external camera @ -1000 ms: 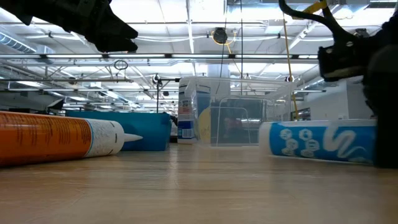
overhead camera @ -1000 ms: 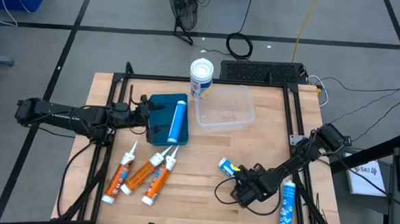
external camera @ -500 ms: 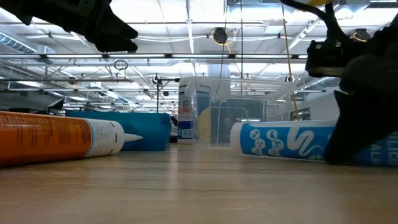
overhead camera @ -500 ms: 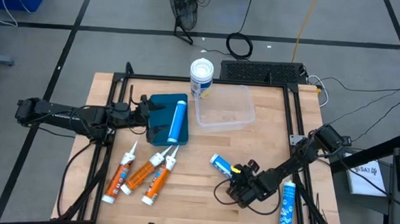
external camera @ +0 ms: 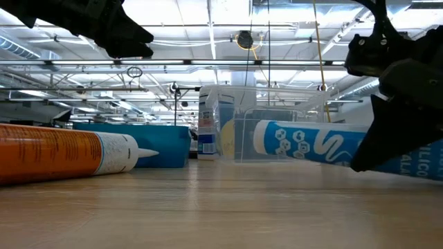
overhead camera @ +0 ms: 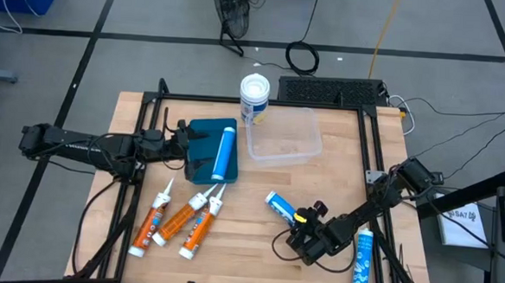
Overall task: Pick & place silicon tubes, Sealant and Lysol wipes
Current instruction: Put the blue caulk tube into the blue bin
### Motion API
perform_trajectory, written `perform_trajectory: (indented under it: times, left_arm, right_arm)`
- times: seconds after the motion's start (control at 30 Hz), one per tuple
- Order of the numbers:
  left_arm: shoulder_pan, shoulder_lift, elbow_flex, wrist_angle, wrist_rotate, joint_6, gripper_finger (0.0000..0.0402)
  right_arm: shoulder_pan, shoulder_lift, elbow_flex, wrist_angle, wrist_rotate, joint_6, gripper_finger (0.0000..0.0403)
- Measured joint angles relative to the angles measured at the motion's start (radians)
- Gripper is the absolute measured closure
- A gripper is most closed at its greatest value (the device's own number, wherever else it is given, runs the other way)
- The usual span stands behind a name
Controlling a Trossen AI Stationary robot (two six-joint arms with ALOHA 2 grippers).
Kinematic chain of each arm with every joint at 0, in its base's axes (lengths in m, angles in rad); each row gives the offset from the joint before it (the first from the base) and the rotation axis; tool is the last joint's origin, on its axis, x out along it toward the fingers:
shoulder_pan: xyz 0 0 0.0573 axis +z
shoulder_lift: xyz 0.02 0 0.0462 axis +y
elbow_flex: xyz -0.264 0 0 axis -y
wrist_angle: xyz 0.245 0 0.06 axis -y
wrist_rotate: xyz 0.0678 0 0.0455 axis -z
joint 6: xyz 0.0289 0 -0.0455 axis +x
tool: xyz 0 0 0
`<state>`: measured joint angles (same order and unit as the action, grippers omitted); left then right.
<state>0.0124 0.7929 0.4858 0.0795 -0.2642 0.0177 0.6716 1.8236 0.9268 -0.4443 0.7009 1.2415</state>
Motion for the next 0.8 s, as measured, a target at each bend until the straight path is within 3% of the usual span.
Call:
perform_trajectory:
  times: [0.13, 0.37, 0.8]
  left_arm:
    - [0.000, 0.000, 0.000, 0.000, 0.000, 0.000, 0.0036]
    - [0.000, 0.000, 0.000, 0.000, 0.000, 0.000, 0.0036]
    - [0.000, 0.000, 0.000, 0.000, 0.000, 0.000, 0.0036]
  right_arm:
    - [0.005, -0.014, 0.000, 0.014, 0.014, 0.003, 0.0198]
    - [0.011, -0.095, -0.005, 0.028, 0.135, -0.083, 0.0198]
    - [-0.004, -0.287, -0.002, 0.178, 0.163, -0.475, 0.0199]
